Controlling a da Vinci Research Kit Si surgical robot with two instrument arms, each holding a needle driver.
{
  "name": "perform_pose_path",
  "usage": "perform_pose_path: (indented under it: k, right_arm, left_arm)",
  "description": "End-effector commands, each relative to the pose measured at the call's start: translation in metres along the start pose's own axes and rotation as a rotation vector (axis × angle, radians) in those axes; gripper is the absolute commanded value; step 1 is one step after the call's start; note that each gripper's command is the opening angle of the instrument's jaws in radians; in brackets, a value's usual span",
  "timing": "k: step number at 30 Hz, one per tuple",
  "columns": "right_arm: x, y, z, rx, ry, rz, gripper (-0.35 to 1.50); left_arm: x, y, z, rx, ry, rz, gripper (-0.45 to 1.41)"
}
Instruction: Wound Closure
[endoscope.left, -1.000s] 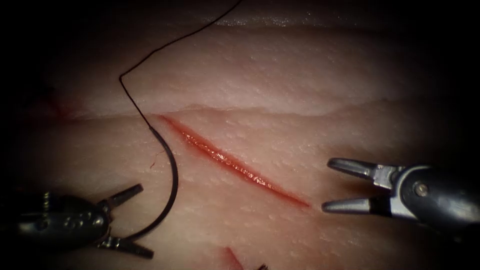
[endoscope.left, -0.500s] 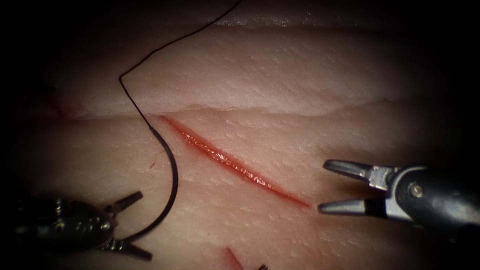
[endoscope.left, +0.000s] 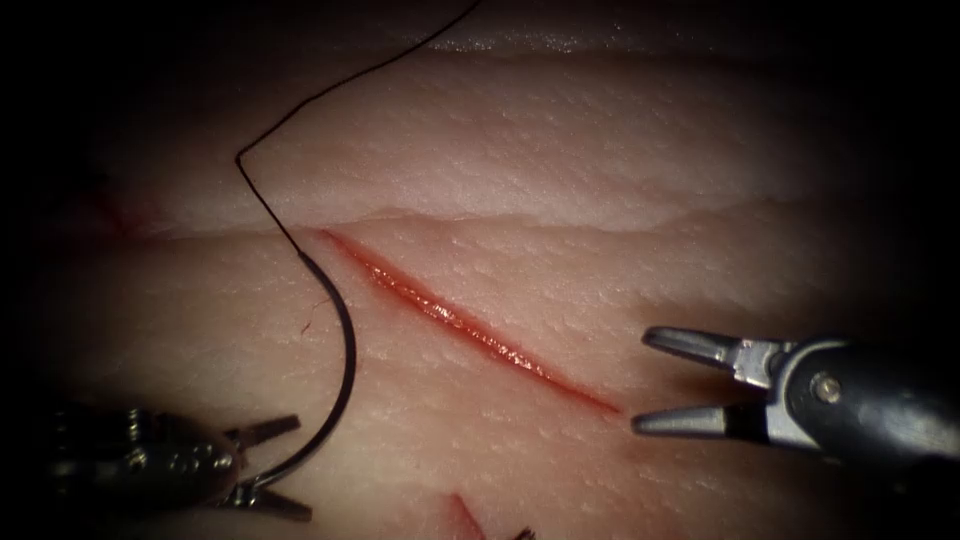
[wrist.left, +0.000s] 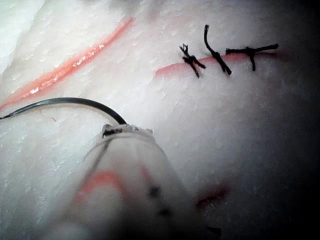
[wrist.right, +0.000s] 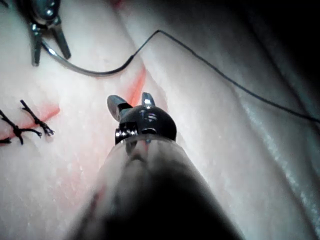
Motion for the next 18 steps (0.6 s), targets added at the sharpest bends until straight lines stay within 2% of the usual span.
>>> perform_pose_path:
  k: [1, 6, 7, 10, 14, 18]
  right_arm:
    - [0.0004, 0.0004, 0.0008, -0.001, 0.003, 0.0, 0.4]
    - [0.0007, 0.0003, 0.0008, 0.002, -0.003, 0.042, 0.35]
    - [0.0007, 0.0003, 0.0009, 0.0, -0.001, 0.055, 0.33]
    - [0.0008, 0.0004, 0.001, -0.007, 0.007, 0.106, 0.2]
    - [0.0009, 0.0007, 0.0011, -0.027, 0.036, 0.221, 0.2]
    - [0.0007, 0.0014, 0.0013, -0.046, 0.063, 0.32, 0.3]
  left_arm:
    - [0.0003, 0.0, 0.0008, -0.01, 0.007, 0.0, 0.16]
    - [0.0004, -0.0002, 0.0006, -0.031, 0.014, 0.0, -0.39]
    - [0.0004, -0.0003, 0.0005, -0.033, 0.014, 0.0, -0.42]
    - [0.0008, -0.0006, -0.0001, -0.041, 0.015, -0.002, -0.42]
    - [0.0016, -0.0009, -0.0013, -0.019, 0.063, 0.019, -0.42]
    - [0.0029, -0.0011, -0.0025, 0.045, 0.105, 0.088, -0.31]
